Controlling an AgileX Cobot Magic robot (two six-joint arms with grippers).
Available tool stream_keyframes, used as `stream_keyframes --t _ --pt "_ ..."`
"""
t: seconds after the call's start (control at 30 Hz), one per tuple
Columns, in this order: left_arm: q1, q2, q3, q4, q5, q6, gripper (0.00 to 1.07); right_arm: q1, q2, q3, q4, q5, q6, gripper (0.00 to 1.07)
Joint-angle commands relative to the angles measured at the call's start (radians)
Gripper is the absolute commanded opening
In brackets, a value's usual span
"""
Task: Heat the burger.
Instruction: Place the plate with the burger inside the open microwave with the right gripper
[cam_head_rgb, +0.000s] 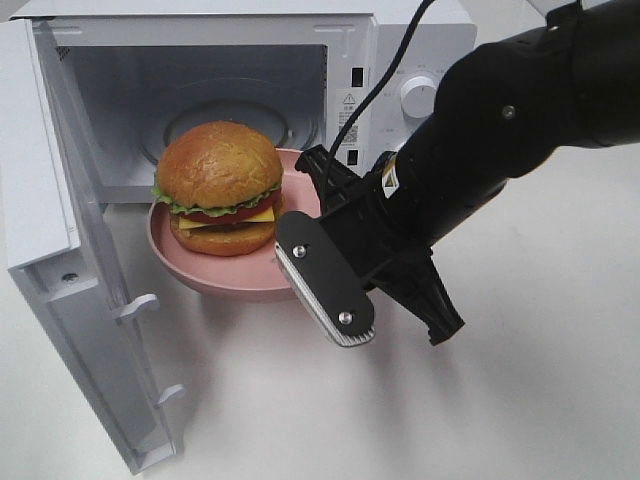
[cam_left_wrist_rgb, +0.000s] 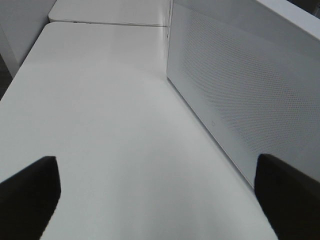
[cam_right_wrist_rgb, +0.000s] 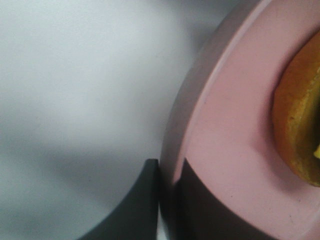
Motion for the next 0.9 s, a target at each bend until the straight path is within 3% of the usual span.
stream_keyframes --t 0.03,0.9 --pt "0.004 -0.003 0.002 -0.003 -0.001 0.001 0.98 -0.020 0.027 -0.069 0.013 -0.015 0.049 0.00" --pt "0.004 -0.003 0.002 -0.003 -0.001 0.001 0.98 -0.065 0.210 -0.299 0.010 -0.001 0.062 0.00"
